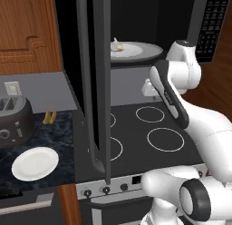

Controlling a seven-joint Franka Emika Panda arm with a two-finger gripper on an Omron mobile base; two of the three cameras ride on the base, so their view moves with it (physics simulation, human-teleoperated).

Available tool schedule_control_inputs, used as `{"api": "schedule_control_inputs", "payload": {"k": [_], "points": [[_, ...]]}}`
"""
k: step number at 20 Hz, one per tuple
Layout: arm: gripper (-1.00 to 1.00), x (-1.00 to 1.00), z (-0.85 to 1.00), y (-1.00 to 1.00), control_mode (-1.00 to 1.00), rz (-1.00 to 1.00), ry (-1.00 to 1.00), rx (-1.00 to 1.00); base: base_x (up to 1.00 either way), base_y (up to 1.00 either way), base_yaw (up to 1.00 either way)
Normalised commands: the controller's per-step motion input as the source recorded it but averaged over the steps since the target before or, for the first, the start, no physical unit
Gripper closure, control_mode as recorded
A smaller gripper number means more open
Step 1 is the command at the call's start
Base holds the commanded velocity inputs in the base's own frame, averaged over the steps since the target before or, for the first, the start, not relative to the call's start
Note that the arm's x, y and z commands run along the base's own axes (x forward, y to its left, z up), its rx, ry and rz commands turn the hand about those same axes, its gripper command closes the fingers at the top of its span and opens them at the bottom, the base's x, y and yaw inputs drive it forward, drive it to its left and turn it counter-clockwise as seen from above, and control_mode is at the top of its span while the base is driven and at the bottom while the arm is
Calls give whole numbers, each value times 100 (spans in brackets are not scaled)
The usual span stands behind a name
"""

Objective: Pick the garlic from the microwave and place it on plate located on the counter.

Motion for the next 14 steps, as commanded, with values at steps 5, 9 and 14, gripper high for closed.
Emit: {"api": "schedule_control_inputs", "payload": {"k": [5, 9, 14], "points": [[-100, -14, 1, 0, -100, 0, -13, 0, 0, 0, 0], [-100, -43, 24, 0, -100, 0, -38, 0, 0, 0, 0], [-100, -40, 48, 5, -100, 0, -45, 0, 0, 0, 0]]}}
